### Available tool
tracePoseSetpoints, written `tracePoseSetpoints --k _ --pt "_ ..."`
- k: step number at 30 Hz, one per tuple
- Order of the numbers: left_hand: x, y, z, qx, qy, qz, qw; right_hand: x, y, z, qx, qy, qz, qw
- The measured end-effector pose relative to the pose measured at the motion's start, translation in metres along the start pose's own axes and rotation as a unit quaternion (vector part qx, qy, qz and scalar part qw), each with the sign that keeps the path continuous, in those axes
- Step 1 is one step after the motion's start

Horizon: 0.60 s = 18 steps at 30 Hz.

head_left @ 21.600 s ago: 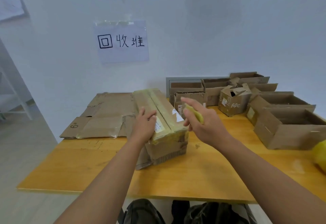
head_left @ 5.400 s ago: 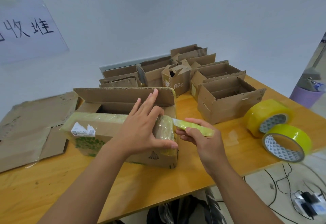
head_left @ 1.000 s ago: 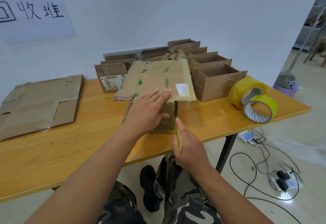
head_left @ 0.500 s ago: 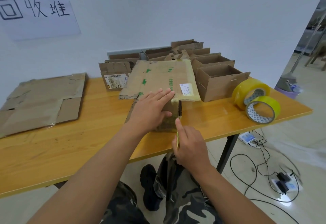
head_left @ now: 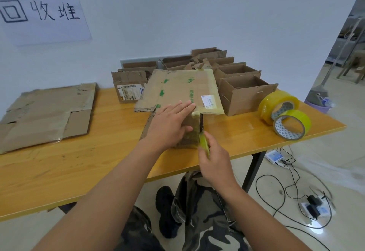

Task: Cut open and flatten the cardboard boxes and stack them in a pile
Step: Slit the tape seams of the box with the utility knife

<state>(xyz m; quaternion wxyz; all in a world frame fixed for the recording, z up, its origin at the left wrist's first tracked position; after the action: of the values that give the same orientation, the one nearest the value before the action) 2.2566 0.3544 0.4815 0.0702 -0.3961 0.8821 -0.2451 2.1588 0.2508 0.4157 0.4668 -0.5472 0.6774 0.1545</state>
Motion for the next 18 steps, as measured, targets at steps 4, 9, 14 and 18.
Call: tracePoseSetpoints --k 4,9,14,18 --pt "0.0 0.001 0.001 0.002 0.0 0.0 1.0 0.001 -0.007 -0.005 -0.048 0.14 0.026 0.989" --pt "-0.001 -0.001 0.001 0.006 -0.004 -0.003 1.0 -0.019 -0.007 -0.002 -0.025 0.259 -0.017 0.965" --pt "0.0 -0.001 0.001 0.006 -0.002 -0.001 1.0 -0.017 0.003 0.004 -0.028 0.272 -0.039 0.961" --pt "-0.002 -0.001 0.0 0.009 0.0 -0.003 1.0 -0.01 0.002 0.002 -0.037 0.229 -0.034 0.972"
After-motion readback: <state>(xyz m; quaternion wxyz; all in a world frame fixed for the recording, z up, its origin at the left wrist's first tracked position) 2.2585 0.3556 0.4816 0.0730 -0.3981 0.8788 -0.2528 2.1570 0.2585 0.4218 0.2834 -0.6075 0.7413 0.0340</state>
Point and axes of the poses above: each hand's wrist, its own y-axis away from the middle knuckle, its own z-axis out of the palm, x = y × z, the point moved 8 cm from there along -y, towards the middle knuckle, and after that the axes turned 4 degrees about x, right-handed, at the moved point
